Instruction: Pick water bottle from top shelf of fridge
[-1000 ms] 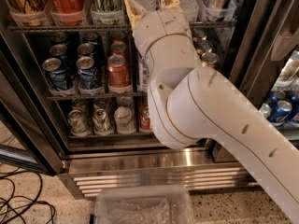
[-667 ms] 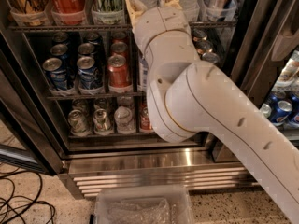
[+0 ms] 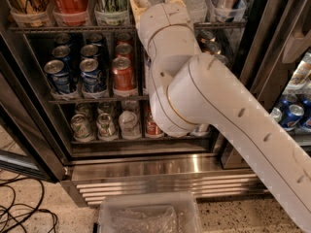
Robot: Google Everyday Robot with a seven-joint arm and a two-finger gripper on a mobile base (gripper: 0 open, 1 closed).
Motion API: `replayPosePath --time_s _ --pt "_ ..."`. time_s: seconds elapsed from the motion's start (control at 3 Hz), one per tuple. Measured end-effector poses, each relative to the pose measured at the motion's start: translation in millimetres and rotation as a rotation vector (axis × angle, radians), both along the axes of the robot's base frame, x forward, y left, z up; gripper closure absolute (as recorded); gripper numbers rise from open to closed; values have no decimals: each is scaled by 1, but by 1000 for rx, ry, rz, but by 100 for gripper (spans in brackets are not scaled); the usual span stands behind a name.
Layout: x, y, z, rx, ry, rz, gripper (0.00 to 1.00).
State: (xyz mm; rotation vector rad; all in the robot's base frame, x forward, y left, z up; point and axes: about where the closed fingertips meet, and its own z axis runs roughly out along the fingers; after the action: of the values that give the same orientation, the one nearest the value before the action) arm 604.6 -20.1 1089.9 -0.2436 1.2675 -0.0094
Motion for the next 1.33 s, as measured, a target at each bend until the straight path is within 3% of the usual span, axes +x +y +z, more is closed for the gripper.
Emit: replayPosePath --time_s 0.67,1.33 --pt "25 -4 -7 24 33 -5 39" --pt "43 -9 -6 53 34 -26 35"
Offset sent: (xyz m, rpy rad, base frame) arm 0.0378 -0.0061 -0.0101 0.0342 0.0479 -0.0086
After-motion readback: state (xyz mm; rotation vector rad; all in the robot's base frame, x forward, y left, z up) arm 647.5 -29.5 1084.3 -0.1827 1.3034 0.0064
